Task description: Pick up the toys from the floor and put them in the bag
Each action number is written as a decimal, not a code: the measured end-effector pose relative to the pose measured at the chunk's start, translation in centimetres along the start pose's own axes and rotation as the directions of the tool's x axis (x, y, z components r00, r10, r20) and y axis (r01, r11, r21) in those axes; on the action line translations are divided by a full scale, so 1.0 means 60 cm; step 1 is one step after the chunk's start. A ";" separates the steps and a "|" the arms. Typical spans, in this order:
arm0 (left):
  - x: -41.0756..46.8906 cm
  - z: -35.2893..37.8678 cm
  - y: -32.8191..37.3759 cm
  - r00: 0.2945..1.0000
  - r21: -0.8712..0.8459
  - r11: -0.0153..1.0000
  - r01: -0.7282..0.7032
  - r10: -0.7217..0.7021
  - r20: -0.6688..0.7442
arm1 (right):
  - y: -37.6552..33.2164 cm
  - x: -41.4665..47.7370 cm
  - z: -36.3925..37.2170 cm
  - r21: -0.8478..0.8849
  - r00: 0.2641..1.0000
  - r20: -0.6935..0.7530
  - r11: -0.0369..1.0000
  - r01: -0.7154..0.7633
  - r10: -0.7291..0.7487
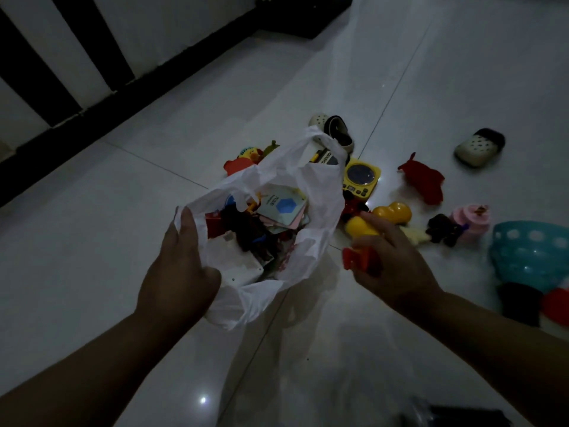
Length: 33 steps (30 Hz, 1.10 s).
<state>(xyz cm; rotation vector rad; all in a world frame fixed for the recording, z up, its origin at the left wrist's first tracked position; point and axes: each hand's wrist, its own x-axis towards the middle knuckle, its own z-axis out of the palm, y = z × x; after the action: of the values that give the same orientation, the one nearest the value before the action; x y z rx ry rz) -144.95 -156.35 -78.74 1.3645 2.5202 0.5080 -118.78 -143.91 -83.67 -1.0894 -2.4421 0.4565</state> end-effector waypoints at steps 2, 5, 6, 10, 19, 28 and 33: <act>-0.002 -0.001 0.000 1.000 -0.013 1.000 0.010 -0.010 0.005 | -0.064 0.035 -0.022 0.036 0.977 -0.034 0.976 0.213 -0.212; -0.006 -0.005 0.001 0.999 -0.058 0.998 0.035 -0.034 0.011 | -0.143 0.107 -0.016 -0.044 0.906 0.260 0.933 0.357 -0.335; -0.007 -0.006 0.002 0.999 -0.078 0.996 0.041 -0.040 0.009 | -0.159 0.132 -0.001 -0.115 0.874 0.371 0.918 0.378 -0.313; -0.009 -0.020 0.010 0.999 -0.109 0.994 0.033 -0.032 0.010 | -0.197 0.199 0.060 -0.243 0.794 0.574 0.883 0.401 -0.203; -0.006 -0.028 0.018 0.999 -0.151 0.988 0.029 -0.025 0.029 | -0.137 0.112 0.033 -0.114 0.920 0.270 0.939 0.323 -0.284; -0.021 0.007 0.010 0.992 -0.068 0.991 -0.114 0.117 0.050 | 0.034 -0.150 -0.016 -0.347 0.884 0.465 0.929 0.132 0.047; -0.023 0.018 0.021 0.987 -0.016 0.992 -0.123 0.124 0.098 | 0.053 -0.229 -0.053 -0.320 0.663 0.701 0.947 -0.040 0.265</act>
<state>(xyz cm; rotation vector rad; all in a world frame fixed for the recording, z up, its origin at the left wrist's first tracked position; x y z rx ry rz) -142.87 -156.66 -79.14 1.5111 2.3626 0.4640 -106.92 -151.96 -85.77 -1.4522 -3.2167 0.7448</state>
